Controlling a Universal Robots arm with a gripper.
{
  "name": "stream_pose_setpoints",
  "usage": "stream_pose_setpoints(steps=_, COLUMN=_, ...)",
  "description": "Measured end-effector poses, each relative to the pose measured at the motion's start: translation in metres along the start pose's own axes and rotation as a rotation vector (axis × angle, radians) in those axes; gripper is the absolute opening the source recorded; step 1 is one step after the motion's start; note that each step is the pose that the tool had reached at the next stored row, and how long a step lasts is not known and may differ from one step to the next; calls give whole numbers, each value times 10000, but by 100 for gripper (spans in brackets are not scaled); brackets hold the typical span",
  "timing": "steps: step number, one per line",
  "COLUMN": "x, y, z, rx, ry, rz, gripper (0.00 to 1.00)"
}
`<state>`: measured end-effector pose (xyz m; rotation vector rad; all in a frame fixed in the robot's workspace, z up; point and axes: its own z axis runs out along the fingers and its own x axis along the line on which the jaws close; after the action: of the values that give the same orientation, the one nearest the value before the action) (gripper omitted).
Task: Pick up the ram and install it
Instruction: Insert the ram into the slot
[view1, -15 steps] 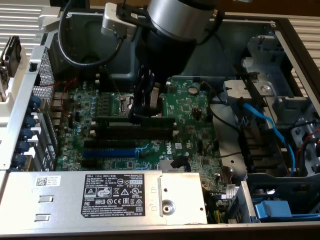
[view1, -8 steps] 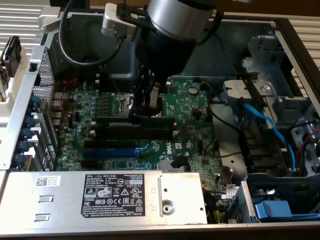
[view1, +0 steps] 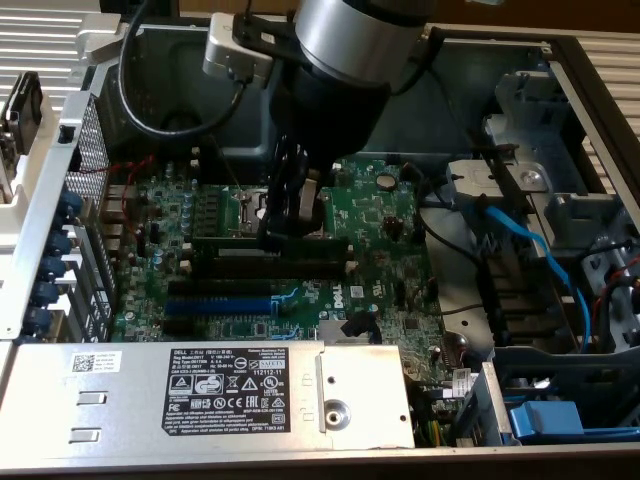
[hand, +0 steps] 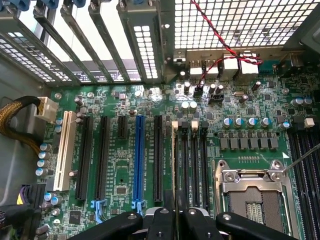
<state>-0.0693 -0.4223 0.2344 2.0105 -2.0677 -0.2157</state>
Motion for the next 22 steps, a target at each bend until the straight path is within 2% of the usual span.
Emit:
stream_pose_setpoints(steps=5, x=-1, y=9, z=4, rx=2, ry=4, rz=2, gripper=13)
stream_pose_setpoints(steps=6, x=-2, y=13, z=6, rx=25, ry=2, rz=5, gripper=13)
stream_pose_setpoints(steps=9, x=-5, y=18, z=7, rx=147, ry=4, rz=13, gripper=13)
stream_pose_setpoints(steps=22, x=-17, y=31, z=37, rx=161, ry=-1, rz=43, gripper=13)
